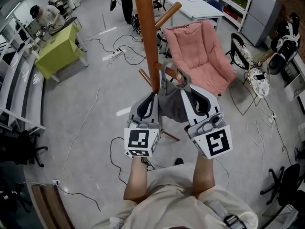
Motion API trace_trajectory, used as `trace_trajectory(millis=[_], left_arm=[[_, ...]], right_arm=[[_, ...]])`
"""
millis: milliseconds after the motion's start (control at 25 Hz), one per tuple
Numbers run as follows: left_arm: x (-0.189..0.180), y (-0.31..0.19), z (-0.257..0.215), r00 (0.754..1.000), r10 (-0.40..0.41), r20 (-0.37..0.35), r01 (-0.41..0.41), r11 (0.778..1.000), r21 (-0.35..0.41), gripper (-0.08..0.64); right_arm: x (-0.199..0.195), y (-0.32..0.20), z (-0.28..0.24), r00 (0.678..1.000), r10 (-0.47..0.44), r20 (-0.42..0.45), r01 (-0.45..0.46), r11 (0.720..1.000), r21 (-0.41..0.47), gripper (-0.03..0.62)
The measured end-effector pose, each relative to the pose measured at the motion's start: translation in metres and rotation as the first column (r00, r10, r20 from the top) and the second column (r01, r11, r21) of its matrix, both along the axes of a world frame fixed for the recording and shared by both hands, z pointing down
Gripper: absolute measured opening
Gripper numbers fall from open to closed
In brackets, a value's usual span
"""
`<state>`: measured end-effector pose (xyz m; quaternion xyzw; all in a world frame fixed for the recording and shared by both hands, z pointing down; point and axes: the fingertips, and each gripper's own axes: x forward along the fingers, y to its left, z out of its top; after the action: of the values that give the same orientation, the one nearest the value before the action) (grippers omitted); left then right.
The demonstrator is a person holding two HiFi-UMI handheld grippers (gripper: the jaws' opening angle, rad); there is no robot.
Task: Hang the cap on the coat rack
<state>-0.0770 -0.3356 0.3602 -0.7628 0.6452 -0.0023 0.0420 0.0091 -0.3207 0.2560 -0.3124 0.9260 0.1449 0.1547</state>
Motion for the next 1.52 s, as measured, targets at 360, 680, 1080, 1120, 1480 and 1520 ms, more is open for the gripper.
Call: trace_trajectory(millis=[360,680,1080,1120,1480,1520], left_arm=[[-0.015,-0.008,0.008,1.0,-0.027,0.007,0.028,0.999,-0.029,0.008],[-0.024,-0.01,0.011,0.999,-0.05,-0.001,0.05,0.998,-0.041,0.008],[-0.032,-0.004,0.022,0.999,-0.05,-0.019,0.049,0.996,-0.072,0.008],[-0.032,-0.003,0.023,0.999,-0.047,-0.02,0.046,0.996,-0.076,0.008],[-0.037,0.013,0.034,0.999,-0.027,-0.037,0.023,0.994,-0.103,0.008],[-0.037,0.014,0.035,0.999,-0.024,-0.038,0.02,0.994,-0.106,0.008]], right_arm=[[-0.016,-0.013,0.011,0.999,-0.028,-0.034,0.027,1.0,-0.014,0.015],[-0.027,-0.019,0.015,0.997,-0.051,-0.052,0.05,0.999,-0.021,0.014],[-0.034,-0.019,0.031,0.995,-0.034,-0.095,0.029,0.998,-0.053,0.015],[-0.033,-0.018,0.035,0.994,-0.032,-0.107,0.026,0.998,-0.059,0.015],[-0.026,-0.009,0.042,0.999,-0.007,-0.047,0.001,0.992,-0.126,0.047],[-0.025,-0.009,0.043,0.999,0.001,-0.042,-0.006,0.991,-0.133,0.055]])
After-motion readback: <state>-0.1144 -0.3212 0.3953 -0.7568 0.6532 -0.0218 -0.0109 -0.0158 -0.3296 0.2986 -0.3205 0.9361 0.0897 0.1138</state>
